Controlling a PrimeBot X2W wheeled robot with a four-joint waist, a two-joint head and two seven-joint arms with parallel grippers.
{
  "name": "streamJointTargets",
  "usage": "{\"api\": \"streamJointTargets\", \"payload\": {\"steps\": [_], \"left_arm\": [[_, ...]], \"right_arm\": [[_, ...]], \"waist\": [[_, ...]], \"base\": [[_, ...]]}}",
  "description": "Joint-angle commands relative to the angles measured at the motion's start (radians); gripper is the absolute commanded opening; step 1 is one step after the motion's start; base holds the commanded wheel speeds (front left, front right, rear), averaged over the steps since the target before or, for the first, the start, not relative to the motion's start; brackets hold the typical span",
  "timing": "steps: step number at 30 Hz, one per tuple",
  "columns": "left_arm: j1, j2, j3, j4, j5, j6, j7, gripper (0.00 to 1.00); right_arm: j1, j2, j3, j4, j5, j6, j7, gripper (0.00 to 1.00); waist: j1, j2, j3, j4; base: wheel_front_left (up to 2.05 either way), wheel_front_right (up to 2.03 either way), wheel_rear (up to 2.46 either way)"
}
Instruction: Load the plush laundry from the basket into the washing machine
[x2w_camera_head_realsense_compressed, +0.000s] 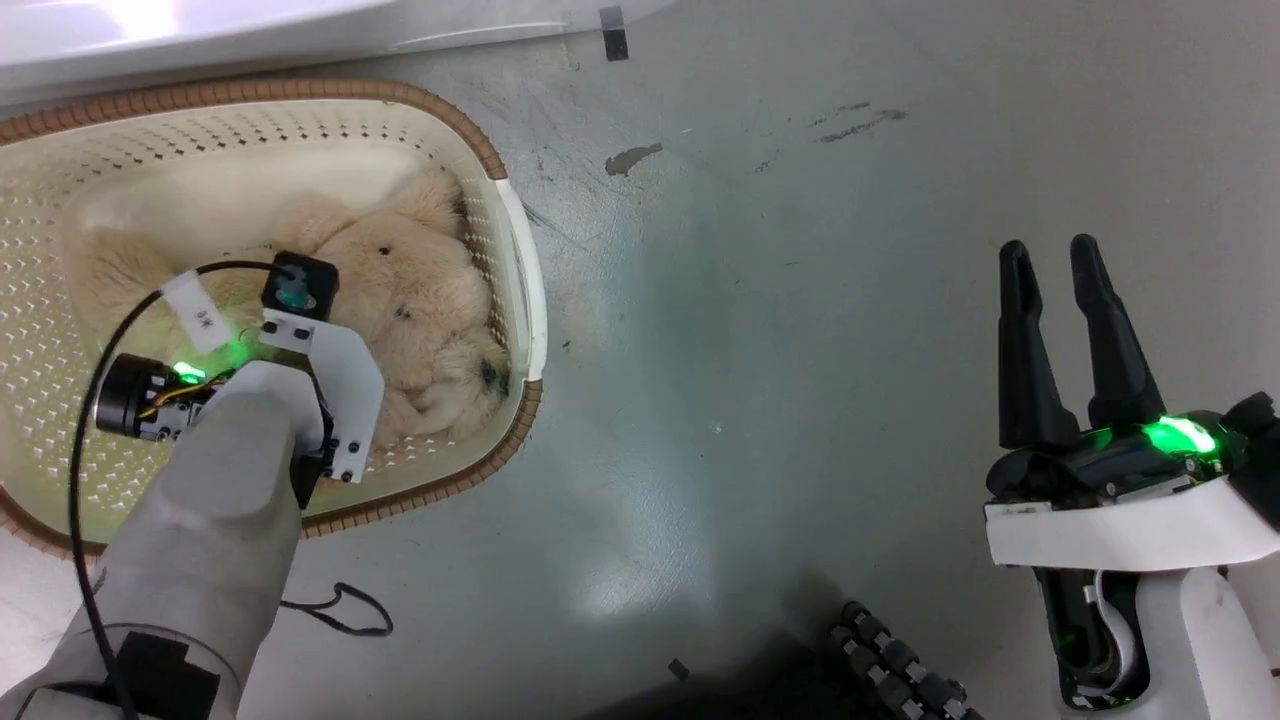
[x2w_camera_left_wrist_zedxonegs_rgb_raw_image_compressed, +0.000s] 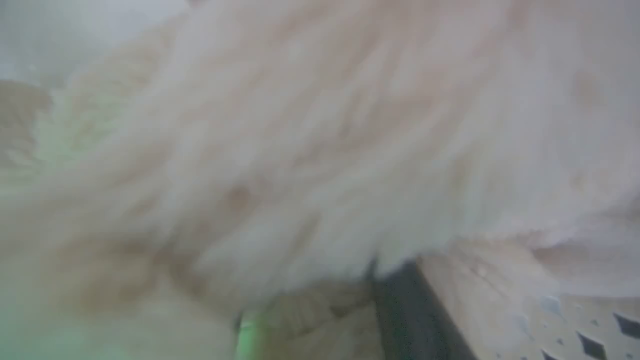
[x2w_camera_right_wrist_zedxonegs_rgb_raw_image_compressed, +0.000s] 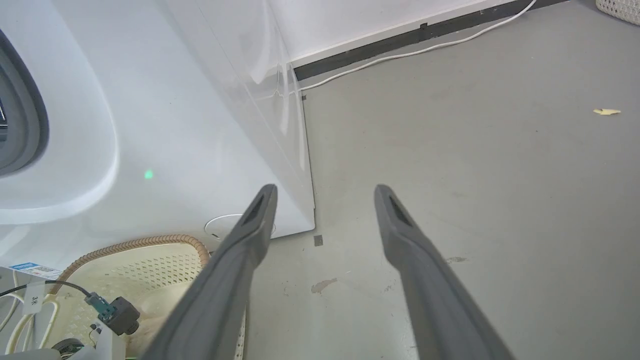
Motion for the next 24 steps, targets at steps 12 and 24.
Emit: {"api": "streamJointTargets", "payload": {"steps": [12, 24], "left_arm": [[0.074, -0.034, 0.026, -0.015, -0.060, 0.007, -0.173, 0.00], [0.249, -0.122, 0.022, -0.029, -0.094, -0.014, -0.421, 0.00]], "right_arm": [[0.008, 0.000, -0.031, 0.004, -0.035, 0.001, -0.005, 1.00], [0.148, -0.028, -0.056, -0.012, -0.118, 0.001, -0.005, 1.00]], "waist": [[0.0000, -0.0001, -0.122, 0.043], [0.0000, -0.0001, -0.455, 0.165]], "base": [[0.00, 0.00, 0.00], [0.00, 0.00, 0.00]]}}
